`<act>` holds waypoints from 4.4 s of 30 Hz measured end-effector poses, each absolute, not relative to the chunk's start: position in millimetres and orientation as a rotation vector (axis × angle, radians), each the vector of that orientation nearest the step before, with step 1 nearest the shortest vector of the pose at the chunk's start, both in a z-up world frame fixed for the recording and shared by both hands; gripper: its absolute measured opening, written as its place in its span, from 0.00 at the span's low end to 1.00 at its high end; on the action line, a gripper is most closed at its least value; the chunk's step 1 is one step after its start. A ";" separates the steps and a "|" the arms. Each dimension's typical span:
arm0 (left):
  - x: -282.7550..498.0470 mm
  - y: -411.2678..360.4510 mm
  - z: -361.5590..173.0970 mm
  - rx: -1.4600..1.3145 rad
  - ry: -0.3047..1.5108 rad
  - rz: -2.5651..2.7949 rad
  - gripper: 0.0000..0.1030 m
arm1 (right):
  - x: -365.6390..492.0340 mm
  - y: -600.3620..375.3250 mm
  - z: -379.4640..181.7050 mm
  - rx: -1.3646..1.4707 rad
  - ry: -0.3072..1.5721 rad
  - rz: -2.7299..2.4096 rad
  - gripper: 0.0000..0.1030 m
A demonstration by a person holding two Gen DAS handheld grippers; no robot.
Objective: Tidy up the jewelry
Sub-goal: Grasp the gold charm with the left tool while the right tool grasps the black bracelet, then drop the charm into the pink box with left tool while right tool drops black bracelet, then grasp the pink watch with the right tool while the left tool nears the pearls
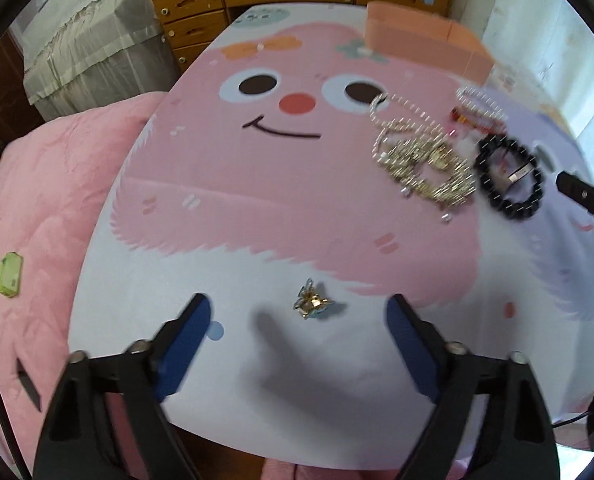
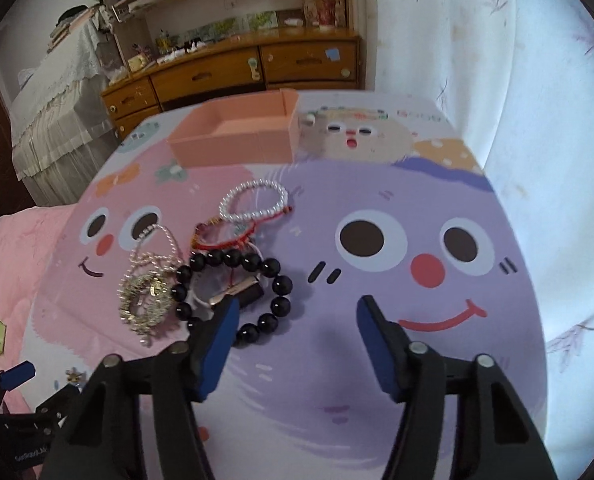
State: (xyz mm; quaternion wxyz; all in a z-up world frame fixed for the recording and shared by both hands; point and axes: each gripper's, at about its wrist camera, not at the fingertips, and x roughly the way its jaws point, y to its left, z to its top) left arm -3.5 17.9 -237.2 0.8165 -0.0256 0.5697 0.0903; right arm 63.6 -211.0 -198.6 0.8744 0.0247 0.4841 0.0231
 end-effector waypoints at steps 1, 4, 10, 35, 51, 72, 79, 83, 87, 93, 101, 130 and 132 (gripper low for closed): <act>-2.3 16.4 -239.0 -0.052 1.218 0.190 0.75 | 65.5 -211.9 -204.3 0.063 1.026 0.053 0.48; 0.0 13.9 -241.3 -0.041 1.200 0.195 0.67 | 75.5 -213.6 -217.7 0.112 1.070 0.090 0.40; 2.8 12.8 -250.2 -0.082 1.221 0.217 0.28 | 87.4 -211.4 -226.2 0.111 1.099 0.114 0.25; 59.5 -12.8 -114.2 0.015 1.125 0.055 0.21 | 104.1 -189.3 -104.9 0.031 0.925 0.385 0.14; 207.2 -28.1 -57.3 0.043 0.928 -0.208 0.21 | 191.1 -187.4 -55.1 0.139 0.736 0.312 0.15; 317.0 -11.3 -147.7 -0.104 0.976 -0.330 0.70 | 269.2 -181.9 -100.3 0.199 0.737 0.121 0.25; 300.1 1.9 -134.9 -0.110 0.924 -0.304 0.72 | 249.1 -191.1 -99.5 0.226 0.734 0.098 0.50; 280.6 15.2 -137.8 -0.115 0.938 -0.270 0.73 | 230.2 -195.8 -101.7 0.234 0.768 0.101 0.55; 248.0 26.9 -154.2 -0.132 0.984 -0.230 0.74 | 204.6 -203.2 -108.8 0.271 0.806 0.117 0.62; 191.4 34.3 -184.2 -0.177 1.056 -0.192 0.79 | 166.1 -212.3 -133.9 0.291 0.916 0.095 0.67; 111.2 19.1 -208.2 -0.207 1.105 -0.202 0.80 | 125.0 -226.1 -179.1 0.371 1.102 0.114 0.71; 56.6 -80.9 -242.2 0.212 1.009 -0.195 0.43 | 93.6 -228.6 -229.1 0.555 1.220 0.159 0.51; 58.6 -82.2 -243.1 0.209 1.011 -0.208 0.40 | 99.3 -223.7 -228.9 0.530 1.224 0.180 0.49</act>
